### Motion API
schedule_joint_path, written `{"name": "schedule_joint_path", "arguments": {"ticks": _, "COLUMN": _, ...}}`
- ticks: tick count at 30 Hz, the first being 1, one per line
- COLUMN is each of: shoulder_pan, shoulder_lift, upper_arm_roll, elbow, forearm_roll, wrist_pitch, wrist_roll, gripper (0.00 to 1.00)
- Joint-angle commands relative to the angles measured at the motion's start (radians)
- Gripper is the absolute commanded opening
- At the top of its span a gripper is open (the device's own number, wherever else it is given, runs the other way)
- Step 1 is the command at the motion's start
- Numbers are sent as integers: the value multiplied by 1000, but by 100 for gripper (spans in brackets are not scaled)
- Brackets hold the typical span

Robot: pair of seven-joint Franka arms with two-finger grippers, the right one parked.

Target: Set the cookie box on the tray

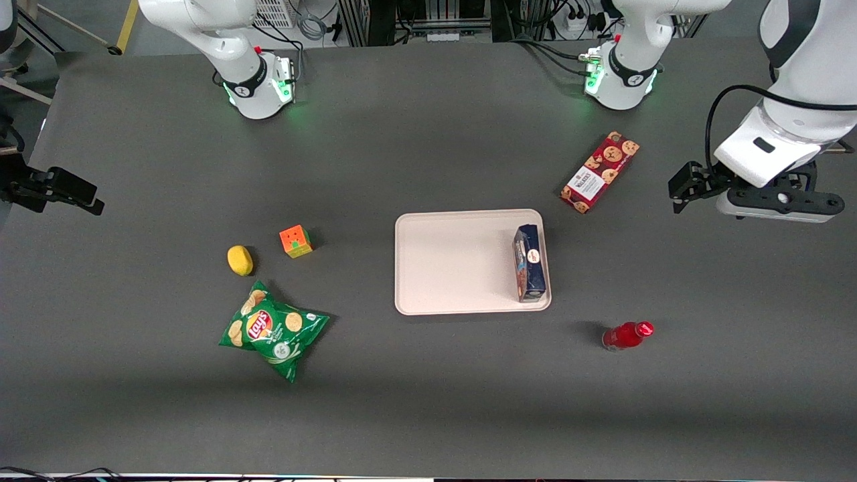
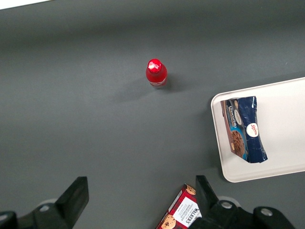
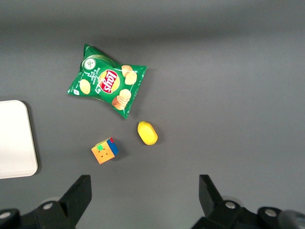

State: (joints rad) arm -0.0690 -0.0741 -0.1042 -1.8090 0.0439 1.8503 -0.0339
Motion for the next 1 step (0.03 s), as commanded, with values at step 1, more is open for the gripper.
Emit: {"name": "schedule_joint_path", "arguments": {"ticks": 1, "shoulder_pan": -3, "shoulder_lift": 13, "upper_arm_roll": 8, "elbow": 25, "forearm_roll": -6, "wrist_pitch": -8, "wrist_roll": 17, "gripper": 100}}
